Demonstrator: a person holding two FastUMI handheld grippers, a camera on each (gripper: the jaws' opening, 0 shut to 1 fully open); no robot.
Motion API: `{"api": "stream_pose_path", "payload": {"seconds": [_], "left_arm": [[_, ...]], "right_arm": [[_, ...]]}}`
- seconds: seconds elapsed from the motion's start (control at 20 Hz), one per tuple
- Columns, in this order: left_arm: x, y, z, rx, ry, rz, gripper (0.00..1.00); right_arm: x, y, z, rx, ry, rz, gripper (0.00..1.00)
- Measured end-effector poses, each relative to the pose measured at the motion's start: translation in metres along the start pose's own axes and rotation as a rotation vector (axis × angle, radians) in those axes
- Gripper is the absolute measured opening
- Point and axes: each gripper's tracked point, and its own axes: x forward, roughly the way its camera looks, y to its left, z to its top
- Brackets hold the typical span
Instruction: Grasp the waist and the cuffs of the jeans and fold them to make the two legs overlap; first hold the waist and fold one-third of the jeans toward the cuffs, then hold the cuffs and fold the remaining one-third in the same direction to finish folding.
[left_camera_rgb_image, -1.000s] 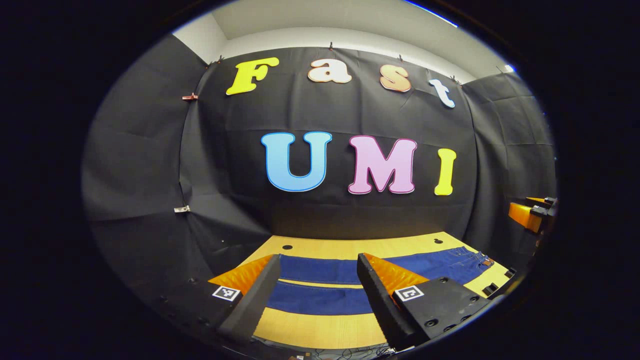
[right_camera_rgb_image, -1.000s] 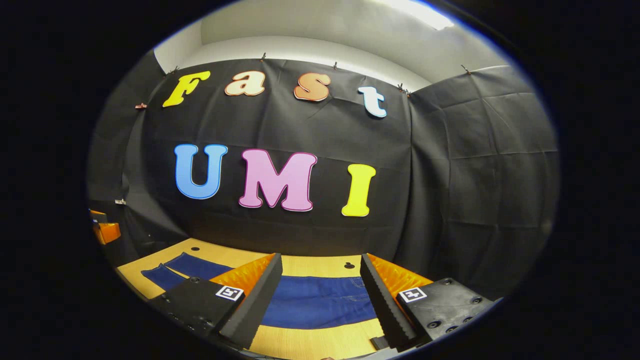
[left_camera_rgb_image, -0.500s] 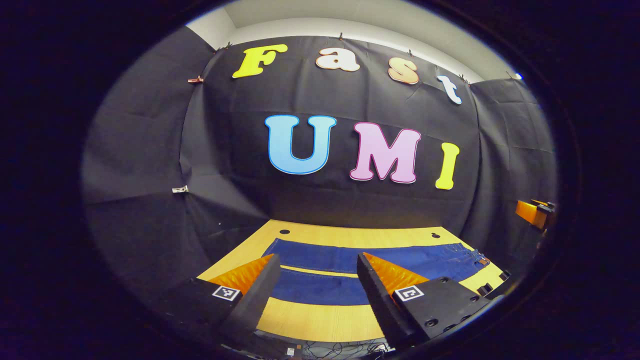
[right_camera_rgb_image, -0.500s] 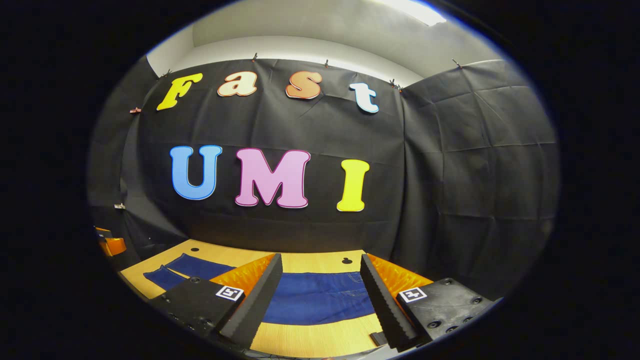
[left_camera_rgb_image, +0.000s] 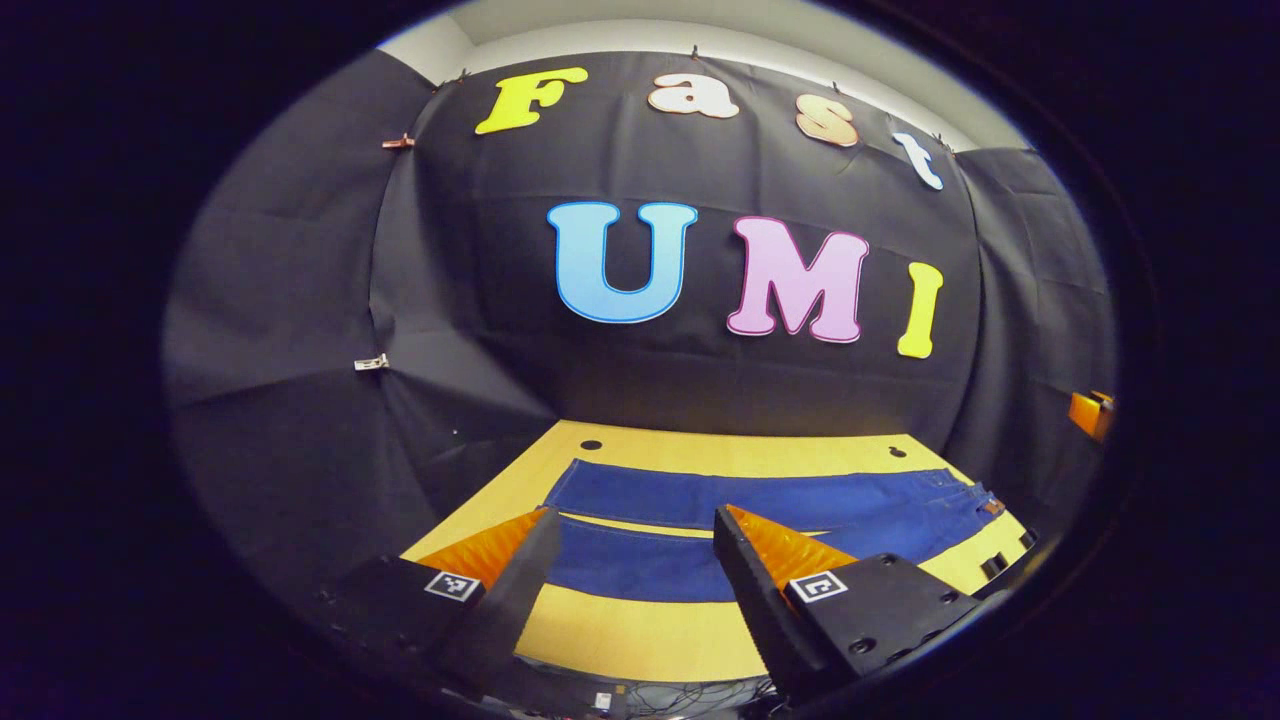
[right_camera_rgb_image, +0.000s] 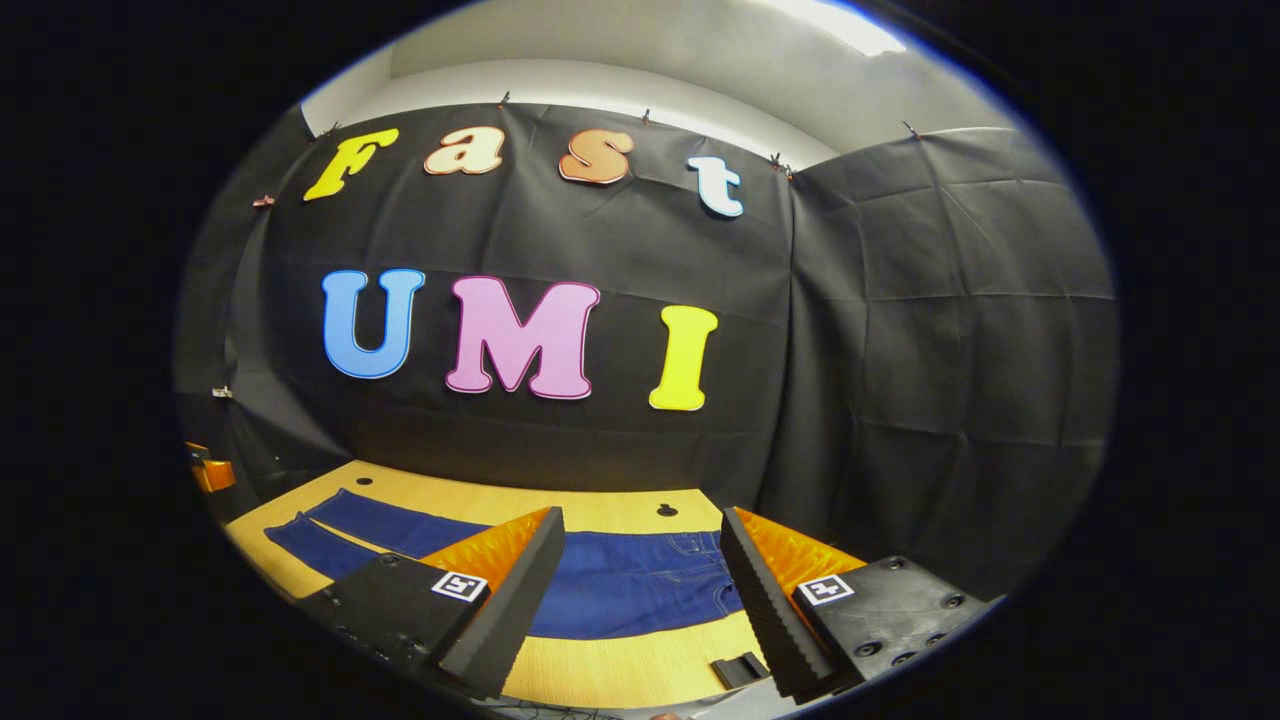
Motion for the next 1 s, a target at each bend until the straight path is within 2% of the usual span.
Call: {"api": "stream_pose_path", "payload": {"seconds": [0.15,0.25,0.4,0.6,0.75,0.9,1.0], "left_arm": [[0.029,0.037,-0.01,0.248,0.011,0.005,0.96],[0.048,0.062,-0.031,0.435,0.065,0.003,0.98],[0.071,0.074,-0.068,0.656,0.129,-0.08,0.98],[0.105,0.096,-0.128,0.83,0.255,-0.147,0.98],[0.139,0.115,-0.158,0.997,0.332,-0.158,0.98],[0.165,0.134,-0.192,1.174,0.412,-0.214,0.98],[0.177,0.144,-0.207,1.26,0.455,-0.234,0.98]], "right_arm": [[0.009,-0.007,-0.009,-0.034,0.024,-0.01,0.96],[0.019,-0.011,-0.013,-0.089,0.043,-0.007,0.98],[0.037,-0.026,-0.012,-0.172,0.046,-0.011,0.96],[0.065,-0.04,-0.028,-0.315,0.088,0.02,0.96],[0.086,-0.048,-0.04,-0.349,0.124,0.024,0.96],[0.107,-0.053,-0.06,-0.363,0.169,0.025,0.96],[0.122,-0.064,-0.072,-0.417,0.186,0.017,0.96]]}}
